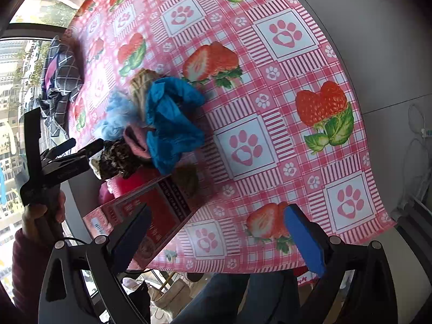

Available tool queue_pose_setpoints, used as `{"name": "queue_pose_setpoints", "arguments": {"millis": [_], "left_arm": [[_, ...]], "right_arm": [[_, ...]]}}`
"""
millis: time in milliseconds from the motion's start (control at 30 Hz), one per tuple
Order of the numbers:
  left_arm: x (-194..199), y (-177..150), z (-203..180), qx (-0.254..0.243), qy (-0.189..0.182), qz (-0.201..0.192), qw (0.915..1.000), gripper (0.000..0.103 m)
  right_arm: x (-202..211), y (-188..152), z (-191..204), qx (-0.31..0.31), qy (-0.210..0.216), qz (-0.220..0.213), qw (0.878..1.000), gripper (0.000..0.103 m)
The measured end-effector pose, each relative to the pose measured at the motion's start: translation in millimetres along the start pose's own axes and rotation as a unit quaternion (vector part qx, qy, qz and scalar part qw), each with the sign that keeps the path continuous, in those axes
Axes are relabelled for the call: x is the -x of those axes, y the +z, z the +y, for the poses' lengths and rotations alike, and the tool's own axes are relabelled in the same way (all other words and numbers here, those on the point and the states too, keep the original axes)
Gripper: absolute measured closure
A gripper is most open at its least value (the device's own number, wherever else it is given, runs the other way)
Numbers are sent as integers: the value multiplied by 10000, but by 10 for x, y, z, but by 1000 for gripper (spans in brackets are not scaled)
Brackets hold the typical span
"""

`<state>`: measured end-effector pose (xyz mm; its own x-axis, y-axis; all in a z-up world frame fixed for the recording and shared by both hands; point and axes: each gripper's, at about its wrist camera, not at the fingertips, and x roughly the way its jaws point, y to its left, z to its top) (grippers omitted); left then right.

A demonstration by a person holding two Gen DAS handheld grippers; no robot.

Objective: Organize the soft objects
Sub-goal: 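Move both tools back toward the pile of soft items, then grasp the fluffy light-blue item with the left tool while the right tool grasps the beige sock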

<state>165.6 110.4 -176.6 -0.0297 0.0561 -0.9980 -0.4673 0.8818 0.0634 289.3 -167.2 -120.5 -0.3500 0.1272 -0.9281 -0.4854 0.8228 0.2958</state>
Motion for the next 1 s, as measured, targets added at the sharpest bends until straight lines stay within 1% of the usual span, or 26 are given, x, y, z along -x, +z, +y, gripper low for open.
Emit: {"name": "queue_pose_setpoints", "arguments": {"millis": [67, 100, 200, 233, 267, 300, 333, 367, 400, 433, 467, 533, 633, 700, 767, 867, 1000], "left_arm": [[-128, 75, -66, -148, 107, 112, 9998, 0], [-176, 113, -74, -139, 121, 144, 9997, 0], [-272, 229, -30, 148, 108, 165, 9997, 0], [-285, 257, -4, 263, 219, 113, 9994, 0], [-296, 282, 37, 396, 466, 37, 9981, 0], [-308, 294, 110, 605, 845, -5, 9946, 0], [-329, 300, 205, 888, 1094, 9, 9900, 0], [-341, 296, 315, 1214, 1063, 33, 9869, 0], [-345, 283, 415, 1525, 892, 49, 9843, 0], [-341, 267, 484, 1744, 766, 42, 9817, 0], [-325, 252, 523, 1852, 702, -3, 9802, 0], [-274, 222, 531, 1830, 703, -151, 9805, 0], [-239, 171, 491, 1643, 591, -189, 9845, 0], [-225, 159, 394, 1542, 554, -218, 9862, 0], [-258, 170, 346, 1474, 499, -214, 9876, 0], [-359, 238, 261, 1380, 538, -141, 9889, 0], [-464, 241, 325, 1583, 324, -98, 9868, 0]], "right_arm": [[-51, 69, -36, -8, -48, 78, 10000, 4], [-78, 99, -51, -15, -65, 112, 9999, 4], [-141, 217, -33, 47, -91, 193, 9998, 4], [-142, 250, -1, 107, -112, 197, 9997, 4], [-143, 286, 43, 186, -137, 186, 9996, 4], [-139, 330, 93, 281, -164, 159, 9993, 4], [-130, 382, 154, 394, -213, 112, 9989, 4], [-119, 440, 221, 514, -295, 40, 9982, 4], [-119, 492, 281, 615, -364, -19, 9974, 4], [-115, 567, 365, 759, -439, -92, 9961, 4], [-120, 632, 439, 869, -482, -151, 9949, 4], [-164, 770, 591, 1074, -563, -240, 9923, 4], [-320, 985, 836, 1378, -647, -279, 9880, 4], [-466, 1097, 1013, 1651, -785, -246, 9828, 4], [-610, 1172, 1170, 1946, -931, -245, 9761, 4], [-856, 1235, 1317, 2304, -1093, -64, 9669, 4], [-1121, 1250, 1395, 2637, -1313, 56, 9556, 4]]}}
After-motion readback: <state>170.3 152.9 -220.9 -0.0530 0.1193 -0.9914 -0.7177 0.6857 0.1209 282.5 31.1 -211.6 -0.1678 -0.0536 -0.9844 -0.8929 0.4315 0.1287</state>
